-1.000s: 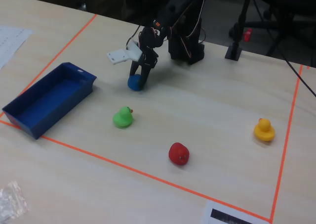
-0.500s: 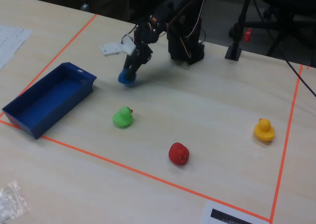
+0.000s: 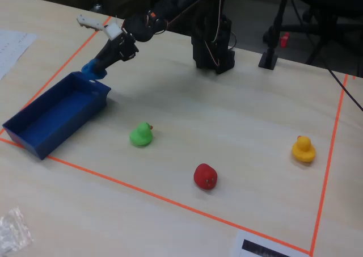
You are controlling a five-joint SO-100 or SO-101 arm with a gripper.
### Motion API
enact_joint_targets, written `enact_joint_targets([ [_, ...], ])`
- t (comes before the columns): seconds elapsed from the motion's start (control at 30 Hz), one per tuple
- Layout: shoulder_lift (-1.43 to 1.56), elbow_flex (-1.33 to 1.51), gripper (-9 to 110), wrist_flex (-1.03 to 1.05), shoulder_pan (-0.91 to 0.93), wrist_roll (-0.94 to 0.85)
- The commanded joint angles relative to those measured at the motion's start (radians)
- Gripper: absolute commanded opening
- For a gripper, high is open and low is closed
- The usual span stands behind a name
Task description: Grasp blue duck and put it into box.
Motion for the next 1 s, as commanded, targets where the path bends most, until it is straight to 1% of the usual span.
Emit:
enact_joint_targets([
  [0.0, -0.187, -0.181, 0, -0.095, 0.026, 0.0],
  [0.2, -0.417, -0.454, 0, -0.003, 0.067, 0.002],
  [0.4, -0.583, -0.606, 1, -0.008, 0.083, -0.028],
  [0.5, -0.637, -0.661, 14, 0.035, 0.087, -0.035],
  [0.6, -0.635, -0.634, 28, 0.041, 0.086, -0.046],
  [0.67, -0.617, -0.607, 33, 0.031, 0.084, -0.038],
  [0.77, -0.558, -0.578, 35, 0.037, 0.083, -0.02],
  [0.83, -0.494, -0.569, 38, 0.087, 0.08, -0.006],
  [0.97, -0.347, -0.526, 38, 0.169, 0.067, 0.026],
])
